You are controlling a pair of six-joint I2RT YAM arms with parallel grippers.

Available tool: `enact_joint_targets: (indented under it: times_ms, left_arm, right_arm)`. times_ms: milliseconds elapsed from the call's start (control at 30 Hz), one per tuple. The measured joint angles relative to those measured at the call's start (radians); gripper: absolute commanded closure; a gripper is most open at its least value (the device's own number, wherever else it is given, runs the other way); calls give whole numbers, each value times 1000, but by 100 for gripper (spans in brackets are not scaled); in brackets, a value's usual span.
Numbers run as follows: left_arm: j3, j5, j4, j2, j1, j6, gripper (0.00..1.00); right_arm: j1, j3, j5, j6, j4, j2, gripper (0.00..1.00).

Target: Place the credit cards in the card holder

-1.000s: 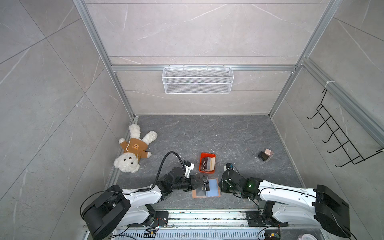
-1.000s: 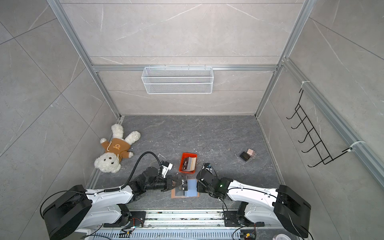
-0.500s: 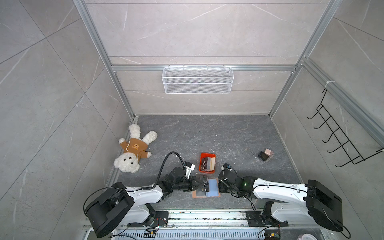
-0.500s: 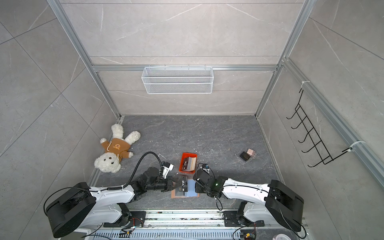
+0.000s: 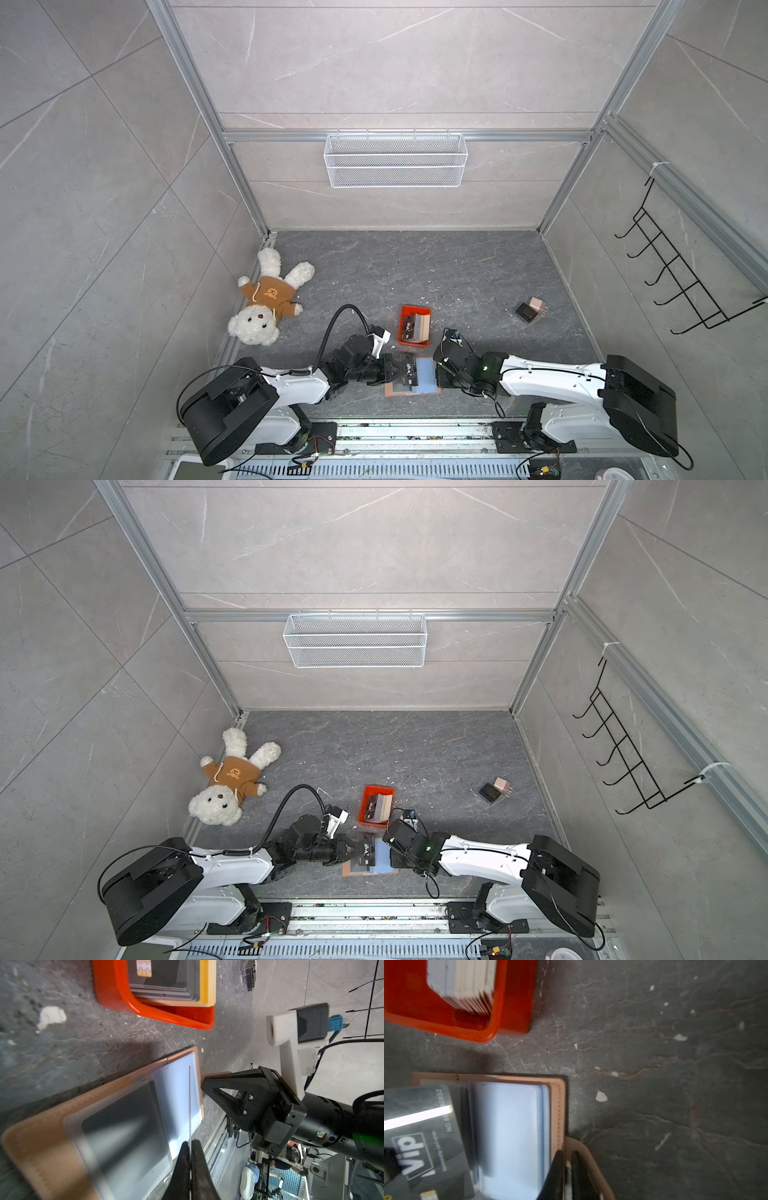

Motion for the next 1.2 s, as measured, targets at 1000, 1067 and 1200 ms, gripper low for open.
enact_joint_targets:
  times_ms: [1000, 1067, 1200]
  left_arm:
    - [-10, 0, -13, 54, 0, 0, 100]
    - [-9, 2, -5, 65, 0, 0, 100]
    - [-9, 17, 16, 79, 0, 0, 100]
  right_arm:
    - [14, 0, 28, 0, -6, 16, 88]
    - [14, 0, 29, 0, -6, 16, 88]
    - [15, 0, 30, 0, -6, 16, 88]
